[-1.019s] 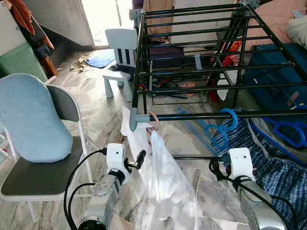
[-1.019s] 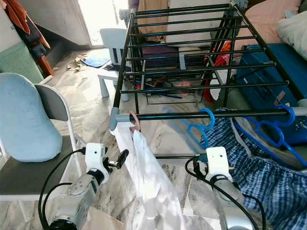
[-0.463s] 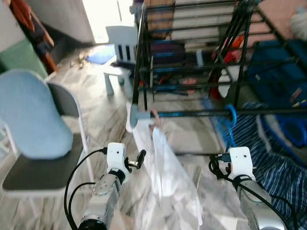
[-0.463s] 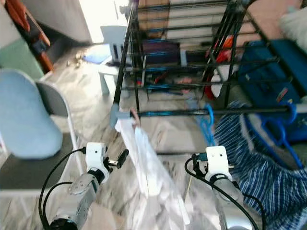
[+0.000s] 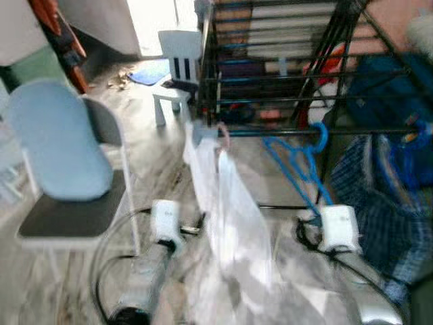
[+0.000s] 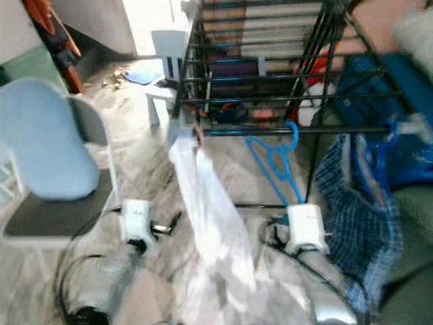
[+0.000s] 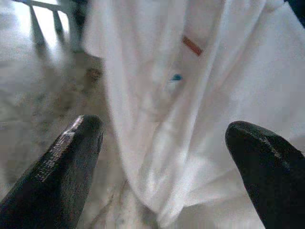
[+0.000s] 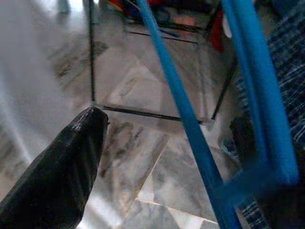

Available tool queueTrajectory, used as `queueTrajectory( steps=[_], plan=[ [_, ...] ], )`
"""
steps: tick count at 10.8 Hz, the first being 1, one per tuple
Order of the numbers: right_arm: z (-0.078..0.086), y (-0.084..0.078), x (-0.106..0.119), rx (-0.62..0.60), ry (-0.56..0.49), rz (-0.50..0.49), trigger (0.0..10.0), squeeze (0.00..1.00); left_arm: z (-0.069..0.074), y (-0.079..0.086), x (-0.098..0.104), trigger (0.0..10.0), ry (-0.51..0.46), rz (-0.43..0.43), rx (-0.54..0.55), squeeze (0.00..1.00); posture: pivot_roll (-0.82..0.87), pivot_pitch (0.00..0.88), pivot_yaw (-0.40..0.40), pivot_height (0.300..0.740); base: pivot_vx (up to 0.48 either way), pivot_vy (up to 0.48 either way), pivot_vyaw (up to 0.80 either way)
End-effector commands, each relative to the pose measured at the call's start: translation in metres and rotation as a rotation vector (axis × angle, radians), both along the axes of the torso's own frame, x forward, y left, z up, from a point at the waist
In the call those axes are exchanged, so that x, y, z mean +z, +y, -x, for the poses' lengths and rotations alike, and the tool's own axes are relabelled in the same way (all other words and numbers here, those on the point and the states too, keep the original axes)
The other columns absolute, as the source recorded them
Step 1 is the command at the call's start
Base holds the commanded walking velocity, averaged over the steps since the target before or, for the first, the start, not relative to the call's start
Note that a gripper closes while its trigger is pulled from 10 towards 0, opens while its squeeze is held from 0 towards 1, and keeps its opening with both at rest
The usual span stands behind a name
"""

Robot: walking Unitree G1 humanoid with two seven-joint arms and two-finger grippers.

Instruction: Hang hanger

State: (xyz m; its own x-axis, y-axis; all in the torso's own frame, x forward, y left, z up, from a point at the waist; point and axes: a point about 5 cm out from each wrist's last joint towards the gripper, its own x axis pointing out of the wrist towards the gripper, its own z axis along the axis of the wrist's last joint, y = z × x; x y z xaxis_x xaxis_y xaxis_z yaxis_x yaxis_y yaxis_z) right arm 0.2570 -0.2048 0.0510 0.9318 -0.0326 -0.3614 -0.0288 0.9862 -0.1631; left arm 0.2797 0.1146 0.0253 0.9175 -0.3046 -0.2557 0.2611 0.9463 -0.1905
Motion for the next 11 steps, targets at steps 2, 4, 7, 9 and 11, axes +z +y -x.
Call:
queueTrajectory(
  steps=[2,4,7,9,11],
  plan=[
    [0.0000,-0.0022,0.0009,-0.003,-0.005,0.005,10.0,0.00,0.0034,0.0006,-0.0048,10.0,0.019,-0.007,0.009,0.00,-0.17,0.000,0.098,0.740,0.000,0.000,0.00],
    [0.0007,0.0003,-0.0005,0.002,-0.004,0.004,10.0,0.00,0.0041,0.0016,-0.0055,10.0,0.020,-0.012,0.010,0.00,-0.16,0.000,0.099,0.740,0.000,0.000,0.00],
    [-0.0023,0.0003,0.0003,0.002,-0.012,0.006,10.0,0.00,0.0034,0.0031,-0.0058,10.0,0.020,-0.009,0.015,0.00,-0.16,0.000,0.099,0.740,0.000,0.000,0.00],
    [-0.0027,0.0012,-0.0009,0.010,-0.013,0.007,10.0,0.00,0.0036,0.0055,-0.0084,10.0,0.031,-0.024,0.028,0.00,-0.16,0.000,0.094,0.740,0.000,0.000,0.00],
    [-0.0037,0.0055,-0.0052,0.031,0.000,0.006,10.0,0.00,0.0055,0.0078,-0.0132,10.0,0.045,-0.043,0.042,0.00,-0.16,0.000,0.095,0.740,0.000,0.000,0.00]
  ],
)
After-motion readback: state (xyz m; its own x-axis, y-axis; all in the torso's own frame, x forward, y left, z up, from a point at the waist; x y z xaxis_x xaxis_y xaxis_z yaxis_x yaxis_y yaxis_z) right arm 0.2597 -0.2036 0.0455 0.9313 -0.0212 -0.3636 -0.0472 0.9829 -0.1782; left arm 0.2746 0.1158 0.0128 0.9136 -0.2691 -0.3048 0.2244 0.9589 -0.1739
